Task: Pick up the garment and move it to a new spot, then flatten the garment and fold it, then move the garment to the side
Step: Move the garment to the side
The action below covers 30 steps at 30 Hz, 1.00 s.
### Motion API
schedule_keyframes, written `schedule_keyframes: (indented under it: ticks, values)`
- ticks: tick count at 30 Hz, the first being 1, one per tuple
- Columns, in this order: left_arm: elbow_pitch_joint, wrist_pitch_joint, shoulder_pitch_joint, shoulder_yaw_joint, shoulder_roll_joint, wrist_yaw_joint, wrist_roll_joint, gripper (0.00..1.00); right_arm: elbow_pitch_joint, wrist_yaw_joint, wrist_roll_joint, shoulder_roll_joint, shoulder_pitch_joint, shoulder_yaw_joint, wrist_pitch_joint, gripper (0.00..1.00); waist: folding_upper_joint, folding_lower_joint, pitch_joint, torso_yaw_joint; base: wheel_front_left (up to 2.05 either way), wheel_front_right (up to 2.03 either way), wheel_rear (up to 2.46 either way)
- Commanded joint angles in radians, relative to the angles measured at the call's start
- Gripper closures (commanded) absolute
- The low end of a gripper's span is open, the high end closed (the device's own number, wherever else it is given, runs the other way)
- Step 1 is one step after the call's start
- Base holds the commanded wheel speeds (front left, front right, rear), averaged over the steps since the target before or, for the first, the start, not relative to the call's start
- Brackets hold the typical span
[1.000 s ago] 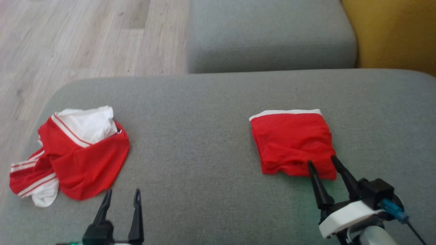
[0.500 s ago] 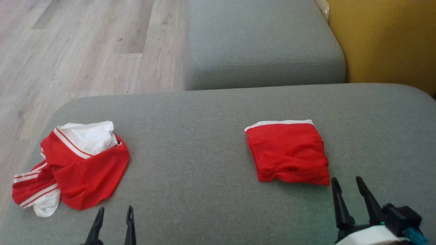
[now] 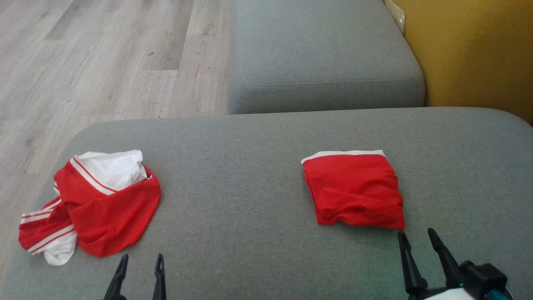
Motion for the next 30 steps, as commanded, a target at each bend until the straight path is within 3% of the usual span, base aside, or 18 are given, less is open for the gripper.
schedule_keyframes:
  ticks: [1,20,30]
  values:
    - [-0.028,-0.005,-0.034,0.028,-0.001,-0.006,0.010,0.00,-0.036,0.004,-0.013,-0.016,-0.023,0.023,-0.014,0.00,-0.0001,0.0000,0.000,-0.003,0.00,0.00,0.00]
    - [-0.033,-0.005,-0.028,0.033,-0.004,-0.011,0.016,0.00,-0.049,0.004,-0.028,-0.019,-0.020,0.027,-0.014,0.00,-0.0001,0.0000,0.031,-0.015,0.00,0.00,0.00]
    - [-0.037,-0.005,-0.057,0.023,-0.012,-0.013,0.022,0.00,-0.051,0.004,-0.006,-0.018,-0.053,0.031,-0.014,0.00,-0.0001,0.0000,0.103,-0.012,0.00,0.00,0.00]
